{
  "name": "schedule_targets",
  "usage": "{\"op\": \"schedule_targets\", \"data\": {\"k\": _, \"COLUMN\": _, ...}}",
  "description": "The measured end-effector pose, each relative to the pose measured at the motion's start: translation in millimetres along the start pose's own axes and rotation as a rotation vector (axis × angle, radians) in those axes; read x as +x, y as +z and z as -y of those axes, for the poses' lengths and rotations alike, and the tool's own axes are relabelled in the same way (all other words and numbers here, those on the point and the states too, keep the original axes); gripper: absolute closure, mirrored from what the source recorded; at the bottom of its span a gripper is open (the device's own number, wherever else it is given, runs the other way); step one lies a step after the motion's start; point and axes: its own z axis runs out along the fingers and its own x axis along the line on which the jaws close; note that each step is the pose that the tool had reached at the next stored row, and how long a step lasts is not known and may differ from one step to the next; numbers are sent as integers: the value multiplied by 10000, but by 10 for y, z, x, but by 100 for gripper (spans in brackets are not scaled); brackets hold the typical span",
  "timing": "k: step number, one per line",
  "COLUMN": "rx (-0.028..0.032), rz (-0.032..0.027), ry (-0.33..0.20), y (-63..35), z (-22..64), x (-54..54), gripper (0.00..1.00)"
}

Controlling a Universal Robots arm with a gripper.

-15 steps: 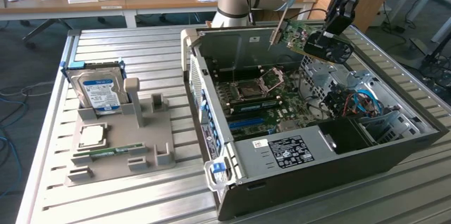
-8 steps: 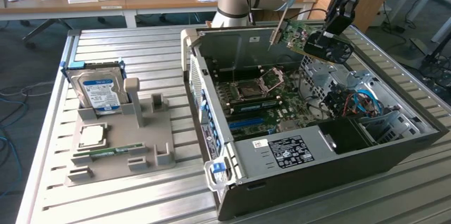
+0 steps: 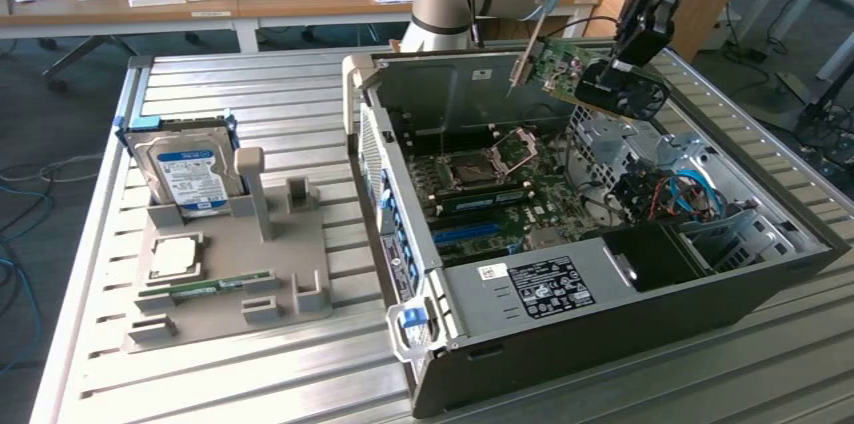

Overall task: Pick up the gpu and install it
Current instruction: 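Insert the gpu into the slot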

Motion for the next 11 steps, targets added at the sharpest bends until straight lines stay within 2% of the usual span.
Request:
{"op": "schedule_targets", "data": {"k": 1, "rx": -7, "rz": -31, "ry": -424, "y": 0, "z": 0, "x": 0, "gripper": 74}}
{"op": "schedule_targets", "data": {"k": 3, "rx": -11, "rz": -49, "ry": -656, "y": 0, "z": 0, "x": 0, "gripper": 74}}
{"op": "schedule_targets", "data": {"k": 11, "rx": -4, "rz": -112, "ry": -1138, "y": 1, "z": -3, "x": 2, "gripper": 74}}
